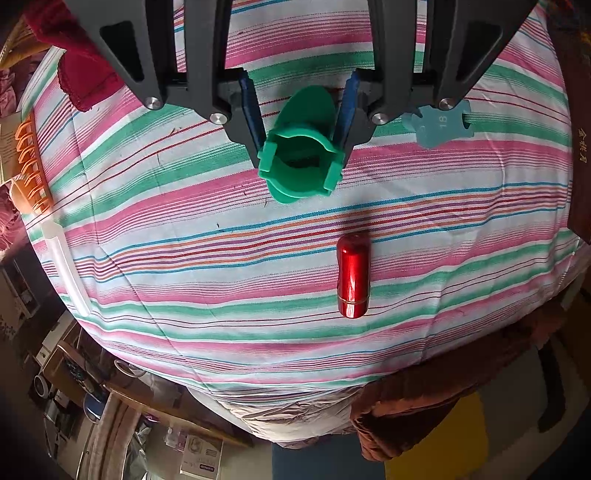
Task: Organize rigid objects
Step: 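Lift the red puzzle piece with the left tool and carry it toward the gold tray, then lower the red piece into the gold tray and open the left tool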
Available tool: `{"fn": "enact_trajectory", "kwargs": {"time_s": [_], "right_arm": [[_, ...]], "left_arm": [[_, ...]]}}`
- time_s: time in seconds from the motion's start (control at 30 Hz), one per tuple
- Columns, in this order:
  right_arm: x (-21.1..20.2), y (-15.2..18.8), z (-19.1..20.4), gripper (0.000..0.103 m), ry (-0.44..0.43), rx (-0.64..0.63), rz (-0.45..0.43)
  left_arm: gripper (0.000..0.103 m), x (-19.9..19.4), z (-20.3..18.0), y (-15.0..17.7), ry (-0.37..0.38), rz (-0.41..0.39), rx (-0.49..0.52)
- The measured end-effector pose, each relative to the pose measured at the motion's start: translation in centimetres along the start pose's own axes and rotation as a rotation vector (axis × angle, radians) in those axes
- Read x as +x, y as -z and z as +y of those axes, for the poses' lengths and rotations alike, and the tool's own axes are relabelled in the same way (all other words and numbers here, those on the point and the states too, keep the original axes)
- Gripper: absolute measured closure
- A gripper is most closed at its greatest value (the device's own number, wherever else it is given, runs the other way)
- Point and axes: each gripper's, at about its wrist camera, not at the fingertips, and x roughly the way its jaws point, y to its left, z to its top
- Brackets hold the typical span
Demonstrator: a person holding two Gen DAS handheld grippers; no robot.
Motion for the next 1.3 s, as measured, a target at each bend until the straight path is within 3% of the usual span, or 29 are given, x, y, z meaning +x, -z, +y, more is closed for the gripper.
{"fn": "enact_trajectory", "kwargs": {"time_s": [0.93, 1.17, 1.3], "right_arm": [[0.0, 0.1, 0.2, 0.067, 0.038, -0.003, -0.005], [0.0, 0.2, 0.3, 0.067, 0.041, -0.010, -0.006], [0.0, 0.2, 0.4, 0.067, 0.042, -0.016, -0.006]], "left_arm": [[0.070, -4.2, 5.8, 1.5, -0.040, -0.033, -0.133], [0.070, -7.8, 12.1, 2.9, -0.074, -0.047, -0.302], [0.070, -10.2, 17.5, 4.6, -0.161, -0.058, -0.440]]}}
